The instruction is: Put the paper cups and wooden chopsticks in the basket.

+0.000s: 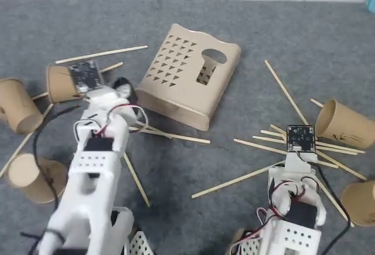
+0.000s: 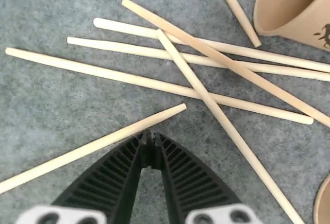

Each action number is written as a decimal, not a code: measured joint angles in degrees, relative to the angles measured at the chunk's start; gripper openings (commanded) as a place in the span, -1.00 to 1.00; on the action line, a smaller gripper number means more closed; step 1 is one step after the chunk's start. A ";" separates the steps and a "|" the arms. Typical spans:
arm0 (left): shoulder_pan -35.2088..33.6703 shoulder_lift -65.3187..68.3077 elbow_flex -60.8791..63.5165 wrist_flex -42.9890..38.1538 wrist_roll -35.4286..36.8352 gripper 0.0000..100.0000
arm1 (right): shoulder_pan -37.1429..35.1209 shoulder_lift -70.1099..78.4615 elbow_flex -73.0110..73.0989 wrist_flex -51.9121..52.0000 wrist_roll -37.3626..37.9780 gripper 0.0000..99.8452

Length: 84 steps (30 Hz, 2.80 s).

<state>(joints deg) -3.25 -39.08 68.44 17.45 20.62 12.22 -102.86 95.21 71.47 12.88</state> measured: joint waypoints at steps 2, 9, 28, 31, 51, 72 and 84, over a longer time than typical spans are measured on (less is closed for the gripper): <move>2.29 -1.23 0.00 6.59 0.00 -0.97 | 0.00 0.00 0.00 0.00 0.00 -0.98; 3.25 10.46 -4.40 7.65 2.81 -0.97 | 0.00 0.00 0.00 0.00 0.00 -0.98; -5.19 49.49 -26.99 -21.63 6.77 -0.97 | 0.00 0.00 0.00 0.00 0.00 -0.98; -6.07 56.97 -35.08 -21.54 6.77 -0.97 | 0.00 0.00 0.00 0.00 0.00 -0.98; -4.13 42.46 -47.56 20.48 6.77 -0.97 | 0.00 0.00 0.00 0.00 0.00 -0.98; 11.43 16.70 -18.37 17.23 18.46 -0.49 | 0.00 0.00 0.00 0.00 0.00 -0.98; 11.43 27.96 -16.26 1.23 23.12 -0.52 | 0.00 0.00 0.00 0.00 0.00 -0.98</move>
<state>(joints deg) 8.18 -11.12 52.18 18.68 43.74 12.22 -102.86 95.21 71.47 12.88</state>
